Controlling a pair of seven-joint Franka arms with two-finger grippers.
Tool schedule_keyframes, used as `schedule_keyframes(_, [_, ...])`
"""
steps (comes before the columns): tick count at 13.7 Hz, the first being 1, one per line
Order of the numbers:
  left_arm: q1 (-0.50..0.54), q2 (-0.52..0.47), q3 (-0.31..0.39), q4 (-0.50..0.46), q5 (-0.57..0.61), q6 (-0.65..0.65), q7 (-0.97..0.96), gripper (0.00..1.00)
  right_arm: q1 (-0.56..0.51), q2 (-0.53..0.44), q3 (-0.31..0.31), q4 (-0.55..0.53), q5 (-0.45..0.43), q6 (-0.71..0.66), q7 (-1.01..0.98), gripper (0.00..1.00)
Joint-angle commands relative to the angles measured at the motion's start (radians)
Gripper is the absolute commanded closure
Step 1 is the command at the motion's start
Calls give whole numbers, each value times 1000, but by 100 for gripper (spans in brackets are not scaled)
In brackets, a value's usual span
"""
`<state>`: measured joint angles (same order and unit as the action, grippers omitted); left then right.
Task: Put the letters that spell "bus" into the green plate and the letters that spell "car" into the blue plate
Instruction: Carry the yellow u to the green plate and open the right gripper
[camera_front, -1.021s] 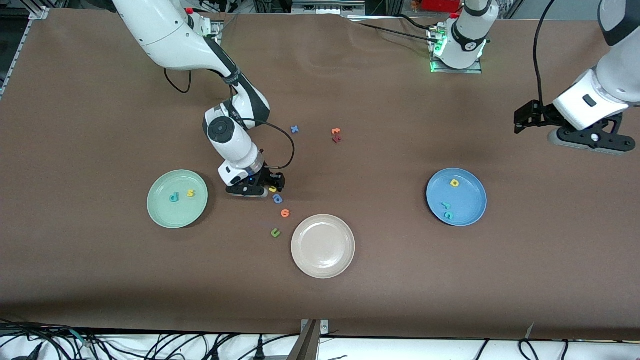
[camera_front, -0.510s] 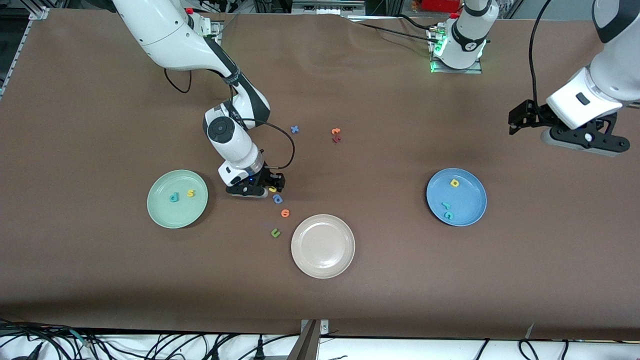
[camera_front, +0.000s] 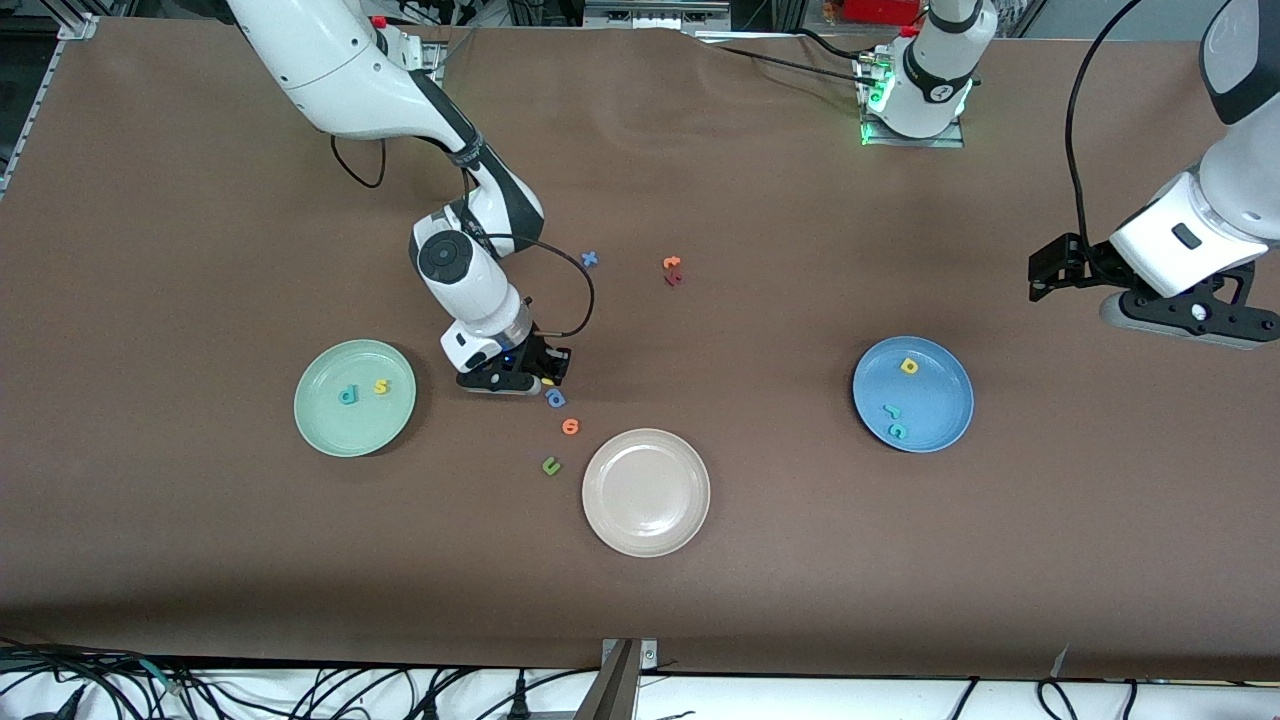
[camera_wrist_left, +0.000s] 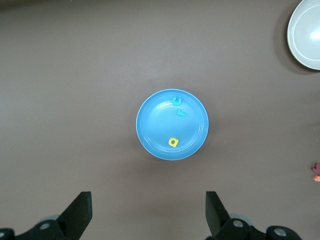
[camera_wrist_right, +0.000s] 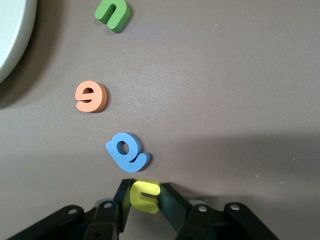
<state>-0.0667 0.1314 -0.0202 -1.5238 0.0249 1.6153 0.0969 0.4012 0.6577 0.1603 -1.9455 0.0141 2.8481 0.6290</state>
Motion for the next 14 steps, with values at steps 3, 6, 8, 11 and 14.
schedule_keyframes(3, [4, 16, -3, 37, 9, -29, -9, 0, -2, 7, -18, 37, -14, -25, -2, 74])
schedule_keyframes(6, [2, 11, -7, 45, 7, -29, -5, 0, -5, -24, -19, 88, -14, -162, -3, 74])
schedule_keyframes(8, [1, -6, -15, 45, 6, -37, -3, 0, -7, -55, -53, 106, -19, -243, -38, 74])
schedule_keyframes(11, [1, -42, -14, 27, 9, -142, -5, 0, -16, -90, -122, 105, -17, -328, -225, 74])
schedule_keyframes(14, [-2, -41, -14, 40, 7, -170, -6, 0, -19, -115, -205, 105, -17, -381, -418, 74])
